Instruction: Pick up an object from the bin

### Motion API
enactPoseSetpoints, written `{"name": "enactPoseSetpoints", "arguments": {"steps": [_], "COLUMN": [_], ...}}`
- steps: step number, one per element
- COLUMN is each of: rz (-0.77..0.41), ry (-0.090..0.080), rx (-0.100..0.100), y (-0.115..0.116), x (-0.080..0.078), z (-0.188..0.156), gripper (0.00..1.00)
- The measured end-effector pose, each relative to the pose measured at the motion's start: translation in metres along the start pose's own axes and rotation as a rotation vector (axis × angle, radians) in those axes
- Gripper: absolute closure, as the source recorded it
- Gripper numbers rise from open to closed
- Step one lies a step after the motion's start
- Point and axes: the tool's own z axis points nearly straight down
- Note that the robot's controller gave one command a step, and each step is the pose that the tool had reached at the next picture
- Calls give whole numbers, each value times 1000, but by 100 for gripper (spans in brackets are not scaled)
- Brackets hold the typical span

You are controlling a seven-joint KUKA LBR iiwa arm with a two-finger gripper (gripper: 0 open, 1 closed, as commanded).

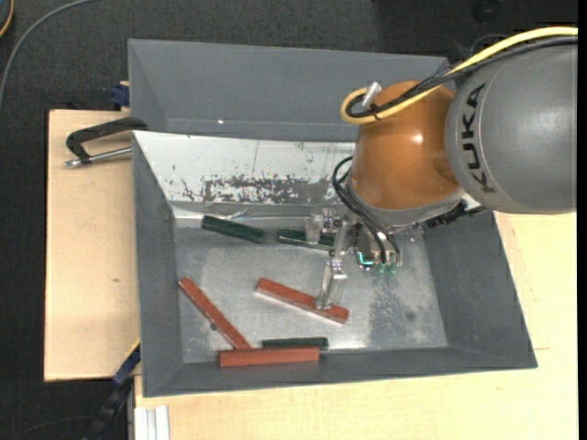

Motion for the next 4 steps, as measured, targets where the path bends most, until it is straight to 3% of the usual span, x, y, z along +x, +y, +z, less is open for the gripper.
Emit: {"name": "enactPoseSetpoints", "arguments": {"steps": [1,2,3,4], "rz": [-127,-126,163,106], "ry": [-1,-8,-17,-20], "rx": [1,0,-2,-1], "y": [9,9,-2,-14], "x": [2,0,-9,14], "z": [103,99,-27,-97], "gripper": [0,100,100,100]}}
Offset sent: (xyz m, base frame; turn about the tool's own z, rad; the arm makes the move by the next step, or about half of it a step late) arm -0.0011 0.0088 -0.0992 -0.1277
